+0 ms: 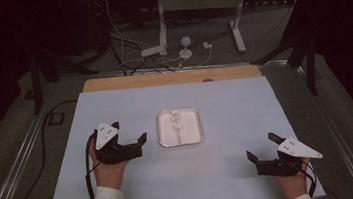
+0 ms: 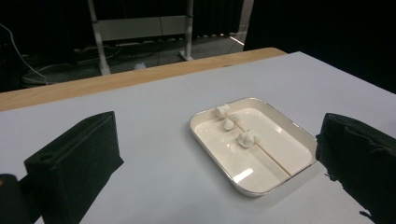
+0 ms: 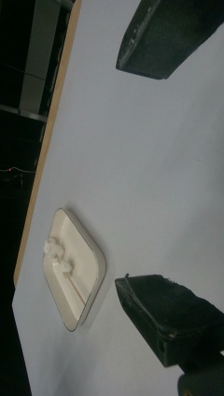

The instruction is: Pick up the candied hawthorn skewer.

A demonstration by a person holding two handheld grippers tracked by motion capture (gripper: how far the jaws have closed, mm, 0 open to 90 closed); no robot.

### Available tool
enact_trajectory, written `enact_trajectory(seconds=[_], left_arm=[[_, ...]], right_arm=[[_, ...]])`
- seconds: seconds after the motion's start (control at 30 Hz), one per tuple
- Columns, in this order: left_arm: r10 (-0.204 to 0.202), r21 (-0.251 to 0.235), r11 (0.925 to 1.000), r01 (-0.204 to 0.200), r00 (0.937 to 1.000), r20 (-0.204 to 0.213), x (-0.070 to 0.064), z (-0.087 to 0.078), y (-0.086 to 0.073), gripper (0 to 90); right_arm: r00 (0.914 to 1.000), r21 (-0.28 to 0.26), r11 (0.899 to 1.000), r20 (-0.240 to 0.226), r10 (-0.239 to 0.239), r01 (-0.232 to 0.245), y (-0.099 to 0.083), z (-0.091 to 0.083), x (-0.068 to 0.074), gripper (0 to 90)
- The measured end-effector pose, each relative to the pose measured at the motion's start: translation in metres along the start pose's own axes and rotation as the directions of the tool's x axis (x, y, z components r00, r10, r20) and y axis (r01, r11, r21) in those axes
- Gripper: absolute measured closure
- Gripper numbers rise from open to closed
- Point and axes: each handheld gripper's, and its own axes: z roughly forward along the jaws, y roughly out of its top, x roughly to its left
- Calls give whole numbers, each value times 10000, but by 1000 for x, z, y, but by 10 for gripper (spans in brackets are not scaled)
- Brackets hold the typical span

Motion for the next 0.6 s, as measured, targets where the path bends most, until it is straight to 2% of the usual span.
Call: enact_trajectory(seconds=[0.6], left_arm=[[103, 498, 9987, -124, 9990, 429, -19, 33, -3, 6]], right_arm=[[10000, -10, 10000, 1, 3, -3, 0, 0, 0, 0]])
